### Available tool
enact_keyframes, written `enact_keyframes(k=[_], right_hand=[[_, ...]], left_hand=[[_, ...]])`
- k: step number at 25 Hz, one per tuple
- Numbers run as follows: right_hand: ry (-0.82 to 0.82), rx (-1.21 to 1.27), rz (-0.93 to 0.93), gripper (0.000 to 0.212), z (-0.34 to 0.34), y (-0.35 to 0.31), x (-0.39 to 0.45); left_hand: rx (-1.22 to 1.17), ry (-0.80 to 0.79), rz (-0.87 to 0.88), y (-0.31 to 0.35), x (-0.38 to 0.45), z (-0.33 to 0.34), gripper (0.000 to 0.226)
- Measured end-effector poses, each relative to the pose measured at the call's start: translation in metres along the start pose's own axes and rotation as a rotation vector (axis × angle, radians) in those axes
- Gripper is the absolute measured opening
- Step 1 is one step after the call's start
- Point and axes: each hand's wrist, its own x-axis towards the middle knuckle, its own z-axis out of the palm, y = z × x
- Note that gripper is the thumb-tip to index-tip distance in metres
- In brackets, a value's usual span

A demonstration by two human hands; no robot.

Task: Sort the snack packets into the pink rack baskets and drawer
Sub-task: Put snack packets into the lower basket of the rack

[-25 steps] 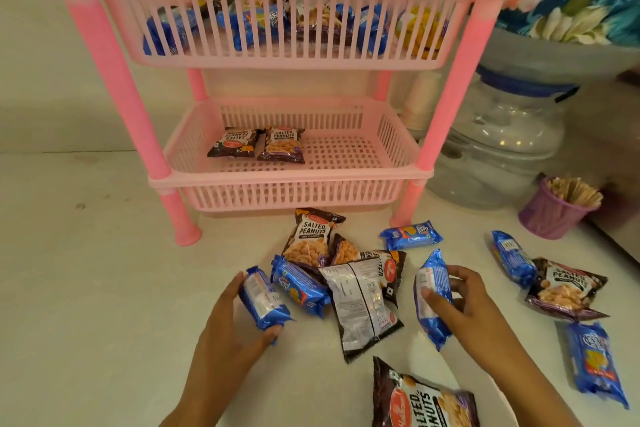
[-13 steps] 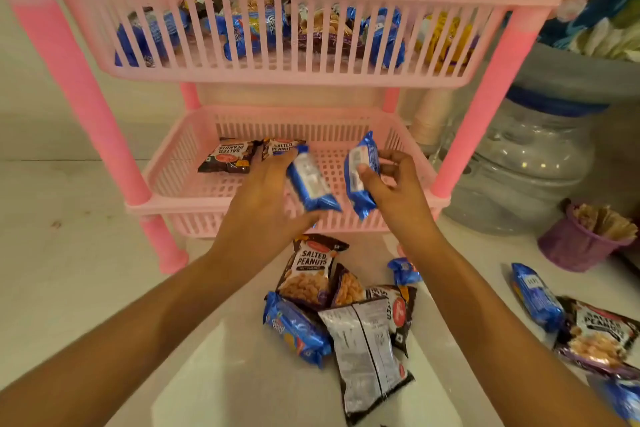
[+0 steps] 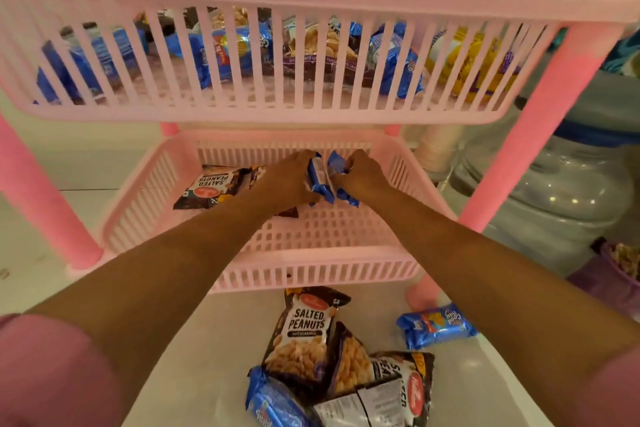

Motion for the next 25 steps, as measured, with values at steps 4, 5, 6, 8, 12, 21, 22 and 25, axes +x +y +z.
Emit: enact_keyframes(k=[4, 5, 6, 8, 12, 21, 22, 25], right_hand=[[-0.047, -0.078, -0.006, 0.017, 0.007, -0.003, 0.012], [-0.06, -0.078, -0.01, 0.027, 0.007, -0.002, 0.015], [-0.07, -0.088, -0.016, 0.034, 0.008, -0.001, 0.018], [-0.099, -0.13, -0.021, 0.039, 0.009, 0.002, 0.02], [-0.135, -0.206, 0.007, 0.034, 0.01, -0.002, 0.012], [0.061, 0.079, -0.469, 0.02, -0.055, 0.009, -0.129], [0.081, 0.123, -0.492, 0.018, -0.06, 0.02, -0.158], [0.039, 0.197, -0.342, 0.018, -0.055, 0.066, -0.238]], left_hand=[[-0.053, -0.061, -0.059, -0.013, 0.014, 0.017, 0.08], [-0.057, -0.066, -0.06, -0.016, 0.015, 0.018, 0.082], [-0.047, -0.066, -0.056, -0.02, 0.016, 0.018, 0.084], [-0.012, -0.077, -0.052, -0.022, 0.017, 0.02, 0.09], [0.14, -0.209, -0.072, -0.012, 0.017, 0.015, 0.099], [-0.099, 0.309, 0.219, 0.049, -0.117, -0.034, 0.079], [-0.132, 0.347, 0.217, 0.057, -0.147, -0.029, 0.076], [-0.215, 0.361, 0.163, 0.07, -0.237, 0.002, 0.073]])
